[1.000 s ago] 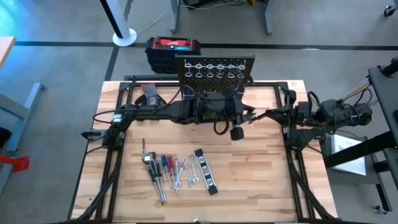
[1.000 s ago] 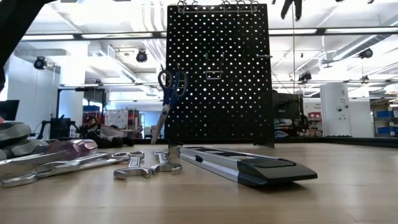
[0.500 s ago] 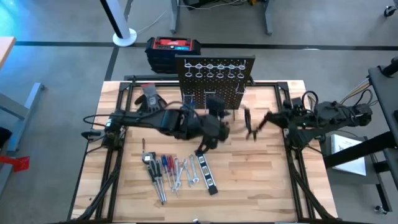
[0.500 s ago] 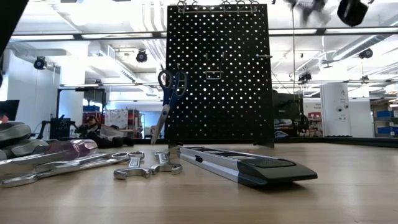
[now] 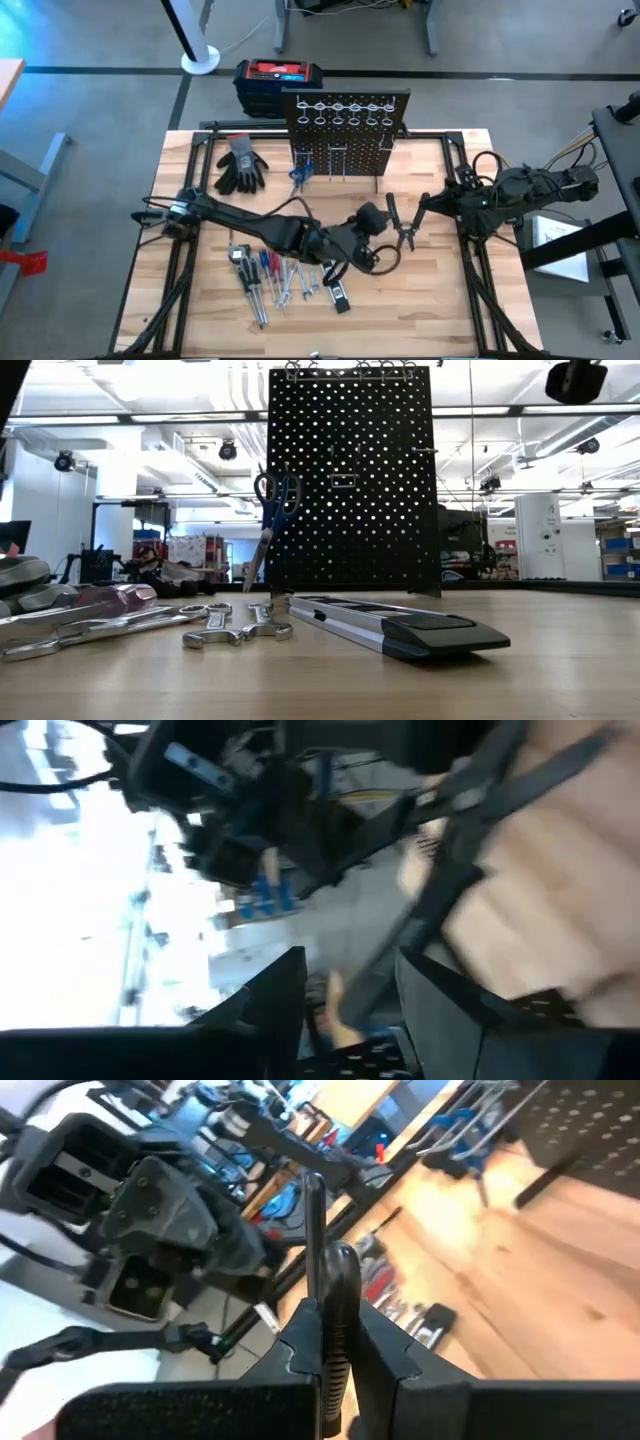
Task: Hang tools onto peg board
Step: Hang the black stripping pliers on the peg board
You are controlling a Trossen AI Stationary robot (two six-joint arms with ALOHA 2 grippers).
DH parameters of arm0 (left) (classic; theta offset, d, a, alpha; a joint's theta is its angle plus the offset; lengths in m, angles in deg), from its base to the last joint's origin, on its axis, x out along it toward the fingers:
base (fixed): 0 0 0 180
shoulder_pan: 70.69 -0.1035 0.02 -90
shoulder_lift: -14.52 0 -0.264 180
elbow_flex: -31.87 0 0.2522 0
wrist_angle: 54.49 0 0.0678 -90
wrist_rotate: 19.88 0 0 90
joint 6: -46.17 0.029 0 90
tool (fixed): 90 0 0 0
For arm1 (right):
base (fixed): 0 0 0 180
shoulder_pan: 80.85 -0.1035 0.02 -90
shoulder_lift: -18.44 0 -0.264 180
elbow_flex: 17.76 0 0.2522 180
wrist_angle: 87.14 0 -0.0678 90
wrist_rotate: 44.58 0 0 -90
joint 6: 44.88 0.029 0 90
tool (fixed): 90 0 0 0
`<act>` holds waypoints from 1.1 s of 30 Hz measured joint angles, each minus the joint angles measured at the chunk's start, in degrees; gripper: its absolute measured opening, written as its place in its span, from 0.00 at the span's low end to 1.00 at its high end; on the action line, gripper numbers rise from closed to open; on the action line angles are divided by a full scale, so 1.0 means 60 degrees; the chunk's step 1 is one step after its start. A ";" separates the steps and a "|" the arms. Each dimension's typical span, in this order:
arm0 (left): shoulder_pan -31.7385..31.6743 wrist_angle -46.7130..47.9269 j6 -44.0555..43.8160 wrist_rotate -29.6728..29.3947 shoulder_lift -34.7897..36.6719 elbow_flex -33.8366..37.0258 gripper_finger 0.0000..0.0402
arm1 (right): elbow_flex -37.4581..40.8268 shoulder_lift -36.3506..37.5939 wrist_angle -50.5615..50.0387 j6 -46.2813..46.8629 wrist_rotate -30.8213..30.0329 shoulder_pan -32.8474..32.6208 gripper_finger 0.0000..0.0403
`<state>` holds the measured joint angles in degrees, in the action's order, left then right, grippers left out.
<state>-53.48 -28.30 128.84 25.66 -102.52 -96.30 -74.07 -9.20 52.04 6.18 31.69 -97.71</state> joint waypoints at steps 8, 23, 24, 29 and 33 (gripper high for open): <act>-0.0084 -0.0491 0.1194 -0.0026 0.0000 0.0252 0.36 | -0.0007 -0.0098 0.0514 -0.0039 0.0203 0.0000 0.04; -0.0429 -0.0030 0.3601 -0.0003 0.0000 0.0091 0.36 | -0.0012 -0.0153 0.1005 -0.0248 0.0439 -0.0003 0.03; -0.0444 0.0002 0.3754 -0.0009 0.0000 0.0094 0.36 | -0.0018 -0.0149 0.1032 -0.0253 0.0454 -0.0011 0.03; -0.0441 -0.0039 0.3814 -0.0256 0.0000 0.0081 0.36 | -0.0125 -0.0098 0.0964 -0.0364 0.0405 -0.0001 0.03; -0.0491 -0.0050 0.3742 0.0155 0.0004 0.0025 0.35 | -0.0276 -0.0209 0.0977 -0.0560 0.0418 -0.0003 0.03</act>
<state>-56.43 -28.60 151.30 26.59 -102.50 -96.15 -75.72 -10.46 57.91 2.82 34.19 -97.73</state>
